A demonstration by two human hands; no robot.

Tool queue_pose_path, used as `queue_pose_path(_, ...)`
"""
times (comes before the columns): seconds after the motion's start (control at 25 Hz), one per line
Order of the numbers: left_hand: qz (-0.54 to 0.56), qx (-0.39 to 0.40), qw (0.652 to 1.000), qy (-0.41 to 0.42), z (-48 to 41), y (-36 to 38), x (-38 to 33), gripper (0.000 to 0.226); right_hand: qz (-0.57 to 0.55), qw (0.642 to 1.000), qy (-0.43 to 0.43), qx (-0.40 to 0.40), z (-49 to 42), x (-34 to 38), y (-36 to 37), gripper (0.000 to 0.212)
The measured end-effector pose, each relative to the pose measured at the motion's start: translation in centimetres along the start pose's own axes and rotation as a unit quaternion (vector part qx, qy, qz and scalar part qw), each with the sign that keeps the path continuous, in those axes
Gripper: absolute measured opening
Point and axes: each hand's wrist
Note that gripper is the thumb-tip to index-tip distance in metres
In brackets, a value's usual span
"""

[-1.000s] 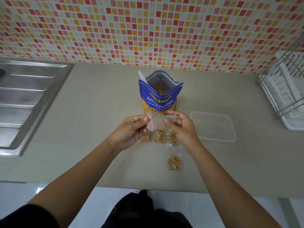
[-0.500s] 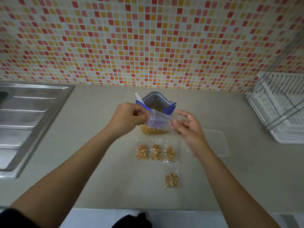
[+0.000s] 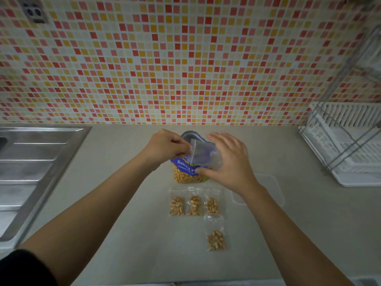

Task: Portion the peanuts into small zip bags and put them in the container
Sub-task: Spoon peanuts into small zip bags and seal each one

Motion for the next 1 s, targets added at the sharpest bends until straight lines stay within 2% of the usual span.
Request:
queue_pose_path(0.16, -0.029, 0.019, 0.999, -0.009, -0.3, 0.4, -0.2, 0.008, 0.077, 0.993, 0.018, 0.083, -0.8, 0.9, 0.7, 0.088)
queue_pose_path(0.44, -0.085, 0.022, 0.996, -0.016, -0.7, 0.8, -0.2, 0.010, 0.068, 0.994, 0.026, 0.078, -0.7, 1.1, 1.5, 0.074)
queue_pose_path(0.68, -0.151, 0.020, 0.988, -0.014, -1.7, 0.9, -0.4, 0.011, 0.058, 0.998, 0.020, 0.021, -0.7, 0.6, 2.2, 0.051)
queue_pose_path(0.76, -0.122, 0.037, 0.992, -0.002, -2.0, 0.3, -0.4, 0.015, -0.010, 1.000, 0.022, -0.004, -0.6, 0.4, 2.0, 0.050)
queue_pose_path(0.84, -0.106, -0.003, 0.994, 0.033, -2.7, -0.7, -0.1, 0.027, -0.194, 0.978, 0.075, -0.013, -0.4, 0.1, 1.7, 0.048)
queue_pose_path(0.92, -0.205, -0.051, 0.975, 0.065, -3.7, -1.8, 0.8, 0.034, -0.365, 0.919, 0.148, -0.015, -0.4, -0.4, 1.6, 0.043)
queue_pose_path(1.0, -0.311, -0.010, 0.949, 0.044, -4.6, -2.5, 2.0, 0.038, -0.428, 0.886, 0.179, -0.016, -0.4, -1.3, 2.0, 0.038)
Point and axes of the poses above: each hand's wrist, its own z-axis away from the middle knuckle, its own y-axis out of the palm, x = y × z, and after that the axes turned 6 degrees about x, right-handed
